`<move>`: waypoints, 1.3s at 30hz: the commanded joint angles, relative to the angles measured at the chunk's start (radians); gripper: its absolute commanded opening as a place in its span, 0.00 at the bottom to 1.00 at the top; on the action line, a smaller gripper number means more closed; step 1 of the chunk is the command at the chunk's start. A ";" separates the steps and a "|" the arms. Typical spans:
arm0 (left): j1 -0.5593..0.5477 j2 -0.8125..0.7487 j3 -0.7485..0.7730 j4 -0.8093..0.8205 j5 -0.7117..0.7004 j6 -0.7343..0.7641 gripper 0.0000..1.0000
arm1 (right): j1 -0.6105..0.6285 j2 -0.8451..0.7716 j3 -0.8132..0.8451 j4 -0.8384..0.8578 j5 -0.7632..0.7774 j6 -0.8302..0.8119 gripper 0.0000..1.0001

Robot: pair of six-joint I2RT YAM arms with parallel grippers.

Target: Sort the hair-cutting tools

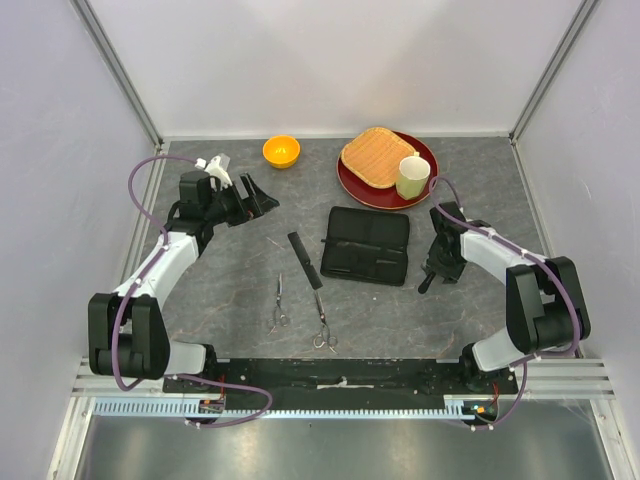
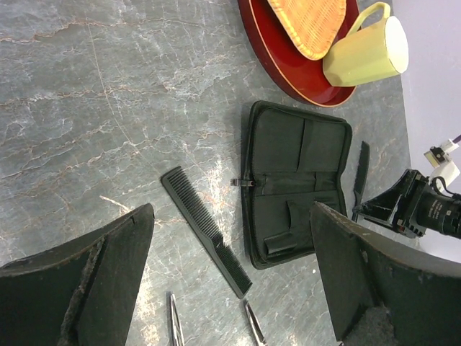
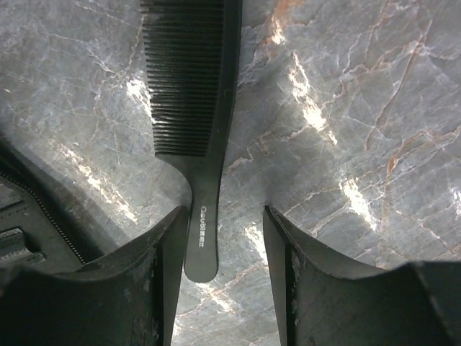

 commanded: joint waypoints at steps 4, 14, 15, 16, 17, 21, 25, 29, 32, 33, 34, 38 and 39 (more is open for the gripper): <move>-0.001 0.001 0.011 0.032 0.035 0.014 0.96 | 0.006 0.050 0.040 0.021 0.017 0.020 0.53; -0.002 0.010 0.028 0.019 0.018 0.024 0.96 | 0.006 0.095 0.056 0.018 0.023 0.017 0.46; -0.001 0.010 0.028 0.019 0.024 0.024 0.96 | 0.008 0.096 0.053 0.021 0.020 0.016 0.45; -0.002 0.010 0.030 0.019 0.027 0.027 0.96 | 0.008 0.098 0.042 0.024 0.015 0.014 0.45; -0.002 0.009 0.028 0.019 0.030 0.027 0.96 | 0.006 0.098 0.037 0.032 0.006 0.014 0.43; -0.002 0.007 0.025 0.026 0.054 0.032 0.96 | 0.008 0.104 0.016 0.038 0.000 0.023 0.35; -0.002 0.006 0.018 0.035 0.073 0.029 0.96 | 0.006 0.096 -0.004 0.042 0.001 0.032 0.33; -0.002 0.003 0.010 0.042 0.085 0.026 0.96 | 0.006 0.084 -0.012 0.049 0.009 0.040 0.28; -0.004 -0.002 0.004 0.044 0.090 0.021 0.96 | 0.008 0.072 -0.020 0.047 0.015 0.049 0.24; -0.004 -0.002 0.004 0.043 0.093 0.021 0.96 | 0.008 0.067 -0.021 0.047 0.017 0.049 0.24; -0.002 -0.005 0.001 0.044 0.093 0.020 0.96 | 0.008 0.058 -0.024 0.047 0.023 0.055 0.22; -0.005 -0.011 -0.010 0.046 0.100 0.017 0.96 | 0.006 0.035 -0.026 0.047 0.033 0.057 0.21; -0.005 -0.014 -0.013 0.047 0.105 0.015 0.96 | 0.006 0.032 -0.026 0.047 0.034 0.055 0.21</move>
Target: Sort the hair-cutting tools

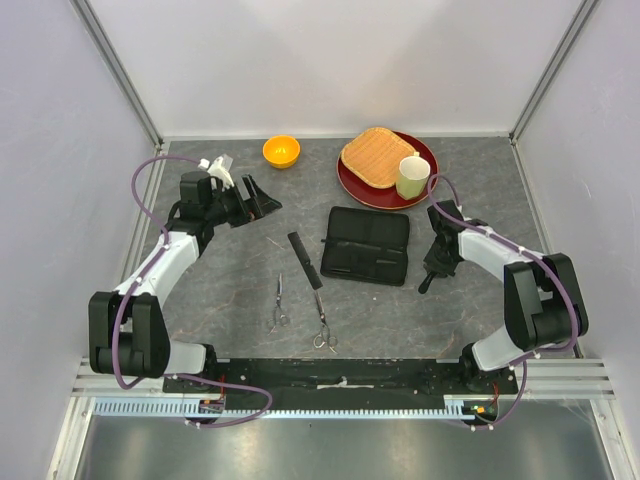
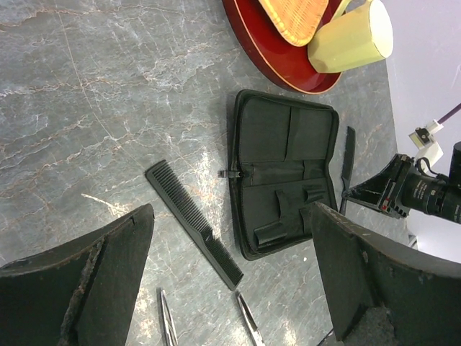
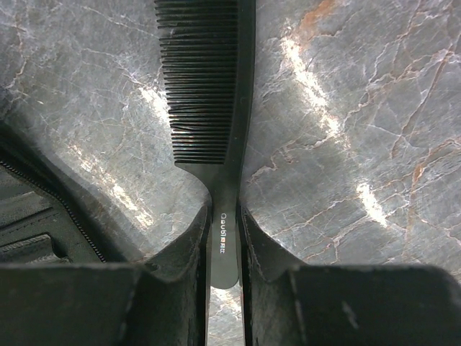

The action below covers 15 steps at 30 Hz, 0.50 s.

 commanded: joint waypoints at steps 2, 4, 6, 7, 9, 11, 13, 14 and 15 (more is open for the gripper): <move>-0.008 -0.023 -0.017 0.043 0.049 0.013 0.96 | 0.000 -0.010 -0.036 0.005 0.048 0.020 0.21; -0.013 -0.026 -0.022 0.045 0.055 0.013 0.96 | -0.001 -0.026 -0.030 0.004 0.051 0.023 0.22; -0.016 -0.029 -0.025 0.043 0.054 0.011 0.96 | 0.000 -0.046 -0.025 0.004 0.048 0.030 0.24; -0.019 -0.029 -0.028 0.045 0.054 0.008 0.96 | 0.000 -0.054 -0.016 -0.002 0.050 0.032 0.24; -0.021 -0.031 -0.031 0.043 0.054 0.003 0.96 | 0.000 -0.077 -0.002 -0.010 0.050 0.036 0.24; -0.027 -0.034 -0.036 0.045 0.054 0.000 0.96 | 0.000 -0.089 0.021 -0.021 0.051 0.038 0.24; -0.037 -0.036 -0.040 0.043 0.054 -0.007 0.96 | 0.000 -0.105 0.047 -0.033 0.050 0.041 0.24; -0.041 -0.034 -0.040 0.045 0.054 -0.009 0.96 | -0.001 -0.111 0.055 -0.039 0.048 0.043 0.24; -0.051 -0.036 -0.042 0.069 0.052 -0.010 0.96 | -0.001 -0.125 0.069 -0.041 0.038 0.047 0.24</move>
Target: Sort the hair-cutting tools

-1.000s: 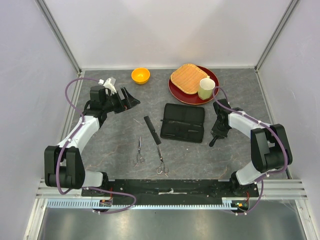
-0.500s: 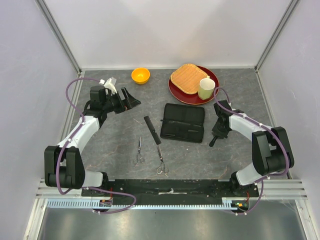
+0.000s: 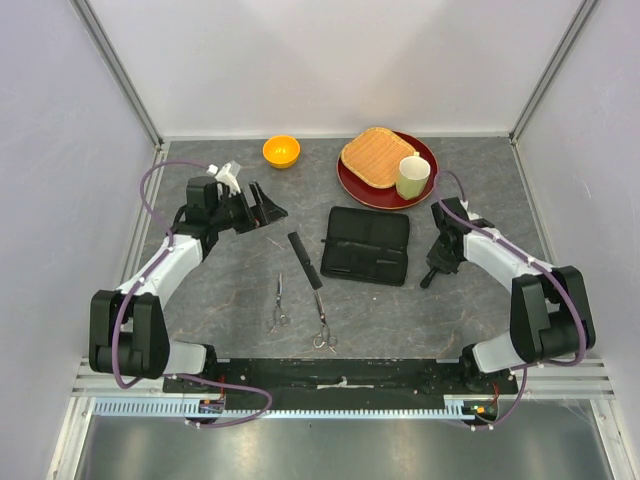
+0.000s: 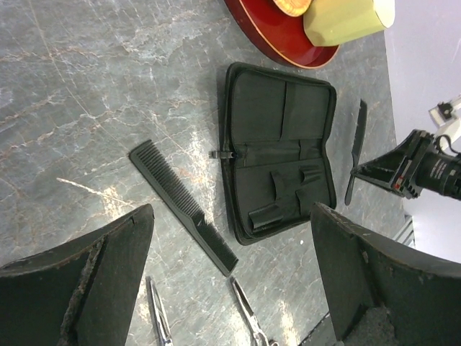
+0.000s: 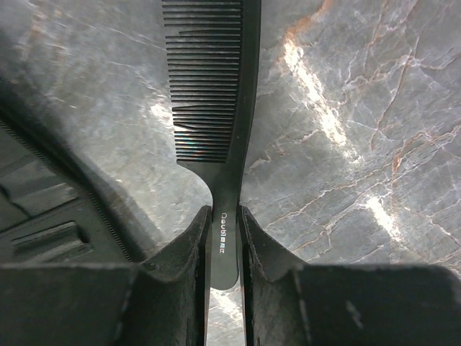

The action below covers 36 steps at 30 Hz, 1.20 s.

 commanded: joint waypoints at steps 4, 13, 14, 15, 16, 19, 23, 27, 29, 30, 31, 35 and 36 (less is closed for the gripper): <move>-0.054 -0.036 -0.012 0.083 0.040 -0.020 0.96 | -0.001 -0.093 0.102 -0.028 -0.038 0.032 0.24; -0.183 -0.013 -0.009 0.197 0.092 -0.085 0.96 | 0.029 -0.145 0.207 0.006 -0.217 0.111 0.22; -0.194 -0.004 -0.006 0.221 0.102 -0.097 0.97 | 0.037 -0.151 0.218 0.014 -0.232 0.121 0.22; -0.217 0.000 0.005 0.235 0.109 -0.103 0.97 | 0.051 -0.151 0.243 0.037 -0.255 0.127 0.22; -0.229 0.007 0.011 0.249 0.115 -0.108 0.97 | 0.060 -0.154 0.256 0.046 -0.266 0.132 0.22; -0.284 0.030 0.043 0.292 0.116 -0.123 0.97 | 0.103 -0.150 0.321 0.077 -0.289 0.158 0.22; -0.350 0.063 0.092 0.327 0.101 -0.131 0.97 | 0.167 -0.144 0.388 0.133 -0.292 0.183 0.22; -0.410 0.100 0.149 0.373 0.093 -0.149 0.97 | 0.224 -0.133 0.428 0.221 -0.311 0.204 0.21; -0.433 0.116 0.174 0.373 0.067 -0.152 0.97 | 0.242 -0.127 0.439 0.241 -0.312 0.207 0.22; -0.439 0.119 0.180 0.373 0.052 -0.151 0.97 | 0.249 -0.125 0.442 0.264 -0.315 0.209 0.21; -0.444 0.122 0.180 0.373 0.000 -0.155 0.97 | 0.253 -0.125 0.444 0.274 -0.312 0.210 0.21; -0.470 0.134 0.186 0.376 -0.088 -0.166 0.97 | 0.273 -0.117 0.457 0.296 -0.314 0.212 0.22; -0.472 0.139 0.191 0.375 -0.092 -0.165 0.96 | 0.275 -0.117 0.458 0.305 -0.315 0.213 0.21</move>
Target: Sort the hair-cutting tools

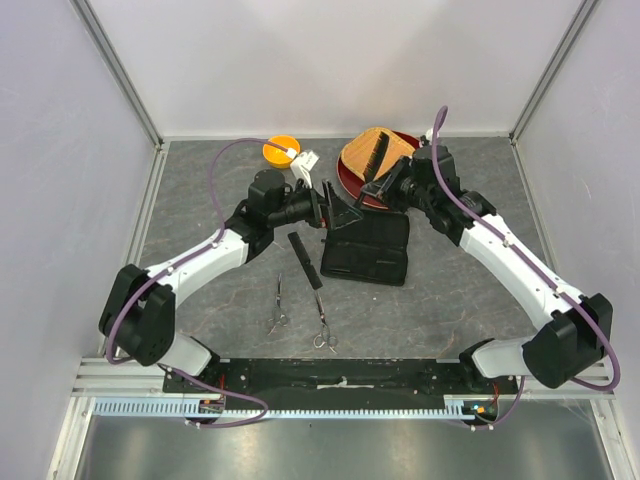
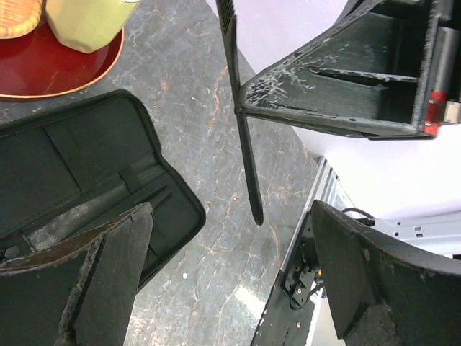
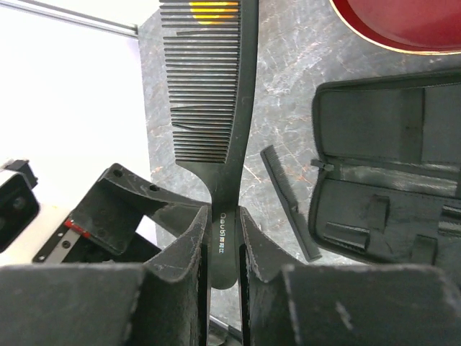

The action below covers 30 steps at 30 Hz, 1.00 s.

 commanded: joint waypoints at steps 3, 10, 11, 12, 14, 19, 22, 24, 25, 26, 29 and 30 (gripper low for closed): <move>-0.027 0.041 0.065 0.021 -0.100 -0.029 0.91 | 0.022 0.003 0.046 0.087 -0.009 0.020 0.21; -0.040 0.030 0.074 -0.006 -0.147 0.000 0.68 | 0.034 0.011 0.038 0.091 0.003 0.017 0.22; -0.040 0.025 0.078 -0.017 -0.156 0.006 0.67 | 0.033 0.012 0.036 0.091 0.008 0.013 0.22; -0.040 0.021 0.079 -0.022 -0.161 0.012 0.65 | 0.034 0.012 0.036 0.091 0.008 0.013 0.22; -0.040 0.016 0.085 -0.025 -0.162 0.021 0.61 | 0.037 0.017 0.032 0.091 0.009 0.012 0.22; -0.042 0.022 0.099 -0.026 -0.153 0.018 0.38 | 0.043 0.034 0.029 0.091 0.015 0.007 0.22; -0.042 0.027 0.105 -0.037 -0.140 0.018 0.02 | 0.045 0.041 0.026 0.093 0.019 0.004 0.22; -0.042 0.024 0.107 -0.043 -0.139 0.020 0.02 | 0.045 0.043 0.024 0.088 0.025 0.004 0.23; -0.042 0.019 0.110 -0.049 -0.143 0.021 0.02 | 0.045 0.046 0.024 0.084 0.029 0.003 0.35; -0.042 0.019 0.113 -0.063 -0.150 0.026 0.02 | 0.045 0.048 0.027 0.081 0.031 -0.006 0.49; -0.042 0.008 0.145 -0.153 -0.175 0.070 0.02 | -0.003 0.084 0.111 0.026 -0.036 -0.109 0.85; -0.040 0.002 0.157 -0.175 -0.185 0.099 0.02 | -0.047 0.112 0.168 0.016 -0.072 -0.143 0.89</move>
